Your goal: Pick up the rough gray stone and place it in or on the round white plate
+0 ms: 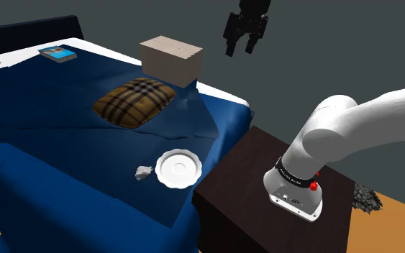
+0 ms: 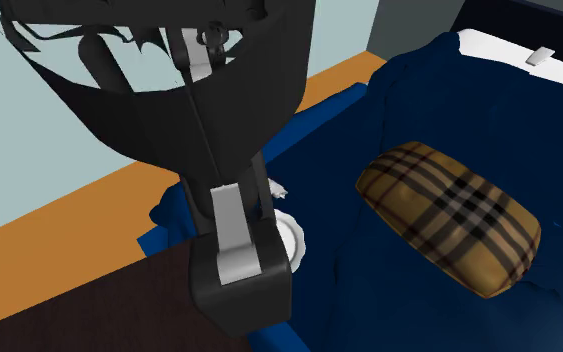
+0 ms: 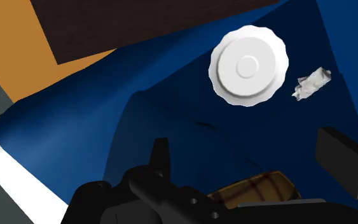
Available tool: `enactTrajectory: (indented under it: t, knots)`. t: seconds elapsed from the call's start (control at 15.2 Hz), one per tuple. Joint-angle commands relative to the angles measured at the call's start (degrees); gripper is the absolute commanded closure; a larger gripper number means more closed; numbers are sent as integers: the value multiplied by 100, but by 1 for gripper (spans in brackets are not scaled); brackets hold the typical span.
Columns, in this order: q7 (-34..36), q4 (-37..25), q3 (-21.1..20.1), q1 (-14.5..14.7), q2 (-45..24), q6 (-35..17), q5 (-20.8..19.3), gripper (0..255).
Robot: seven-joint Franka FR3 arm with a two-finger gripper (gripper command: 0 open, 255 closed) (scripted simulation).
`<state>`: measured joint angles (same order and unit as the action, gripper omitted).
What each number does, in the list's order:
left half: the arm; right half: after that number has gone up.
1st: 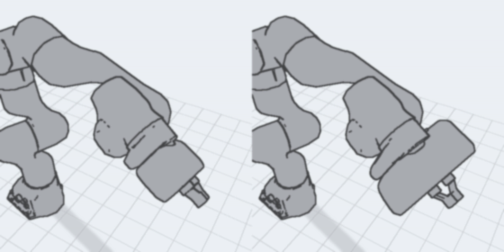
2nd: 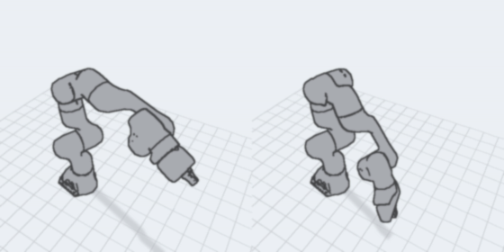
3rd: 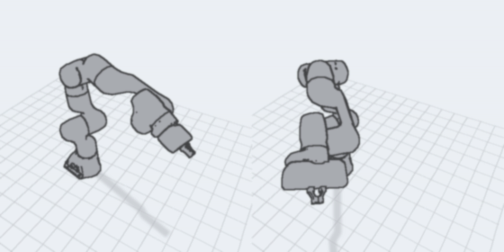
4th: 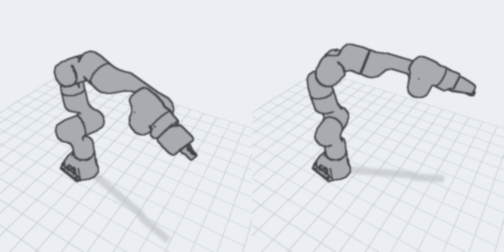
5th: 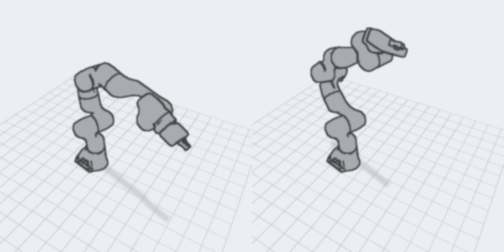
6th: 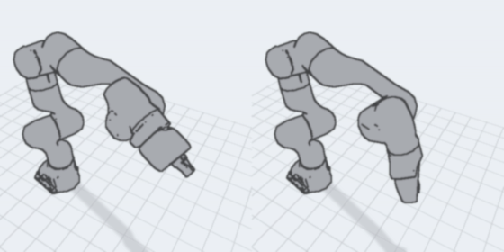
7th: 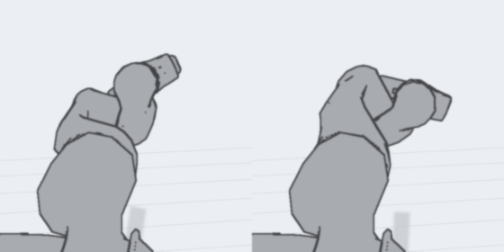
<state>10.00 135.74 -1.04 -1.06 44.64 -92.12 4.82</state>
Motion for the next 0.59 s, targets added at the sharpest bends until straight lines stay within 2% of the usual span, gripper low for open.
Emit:
enactTrajectory:
  t: [0.0, 0.53]
  knots:
    - [0, 0, 0, 0, 0, 0, 0, 0]
    - [1211, 806, -1150, 196, -243, -1190, 364, 0]
